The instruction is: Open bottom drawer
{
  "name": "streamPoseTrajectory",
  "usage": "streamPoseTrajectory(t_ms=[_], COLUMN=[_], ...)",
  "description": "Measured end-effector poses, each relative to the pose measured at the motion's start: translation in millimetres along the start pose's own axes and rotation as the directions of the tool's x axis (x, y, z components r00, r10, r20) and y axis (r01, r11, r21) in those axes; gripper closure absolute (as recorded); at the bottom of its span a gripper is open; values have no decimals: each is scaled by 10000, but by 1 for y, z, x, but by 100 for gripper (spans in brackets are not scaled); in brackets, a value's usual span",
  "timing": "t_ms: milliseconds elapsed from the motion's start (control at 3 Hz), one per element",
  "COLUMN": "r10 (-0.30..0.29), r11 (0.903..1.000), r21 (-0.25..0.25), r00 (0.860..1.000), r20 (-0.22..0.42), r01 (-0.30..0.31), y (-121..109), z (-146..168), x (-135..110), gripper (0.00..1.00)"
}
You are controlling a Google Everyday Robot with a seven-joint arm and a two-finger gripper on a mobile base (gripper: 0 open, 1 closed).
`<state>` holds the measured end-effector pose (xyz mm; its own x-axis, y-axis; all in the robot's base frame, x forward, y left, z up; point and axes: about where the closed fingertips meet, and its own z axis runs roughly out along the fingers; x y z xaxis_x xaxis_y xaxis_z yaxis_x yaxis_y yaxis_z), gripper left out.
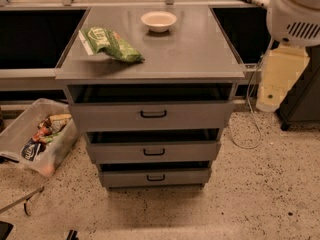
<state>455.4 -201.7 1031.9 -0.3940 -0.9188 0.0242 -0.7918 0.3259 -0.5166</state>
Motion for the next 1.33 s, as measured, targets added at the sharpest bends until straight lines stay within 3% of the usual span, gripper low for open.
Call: streamPoseTrajectory(t_ms=[333, 1000, 1333], r10=[373, 556, 608], r11=[9989, 9918, 9913], r21=[-318, -1222, -1249], r00=[9978, 9858, 9857], r20=[555, 1584, 1574], r01=[-356, -363, -412], y=[35, 107, 110], z=[24, 124, 131], x=[-1, -11, -11], gripper=[0, 0, 0])
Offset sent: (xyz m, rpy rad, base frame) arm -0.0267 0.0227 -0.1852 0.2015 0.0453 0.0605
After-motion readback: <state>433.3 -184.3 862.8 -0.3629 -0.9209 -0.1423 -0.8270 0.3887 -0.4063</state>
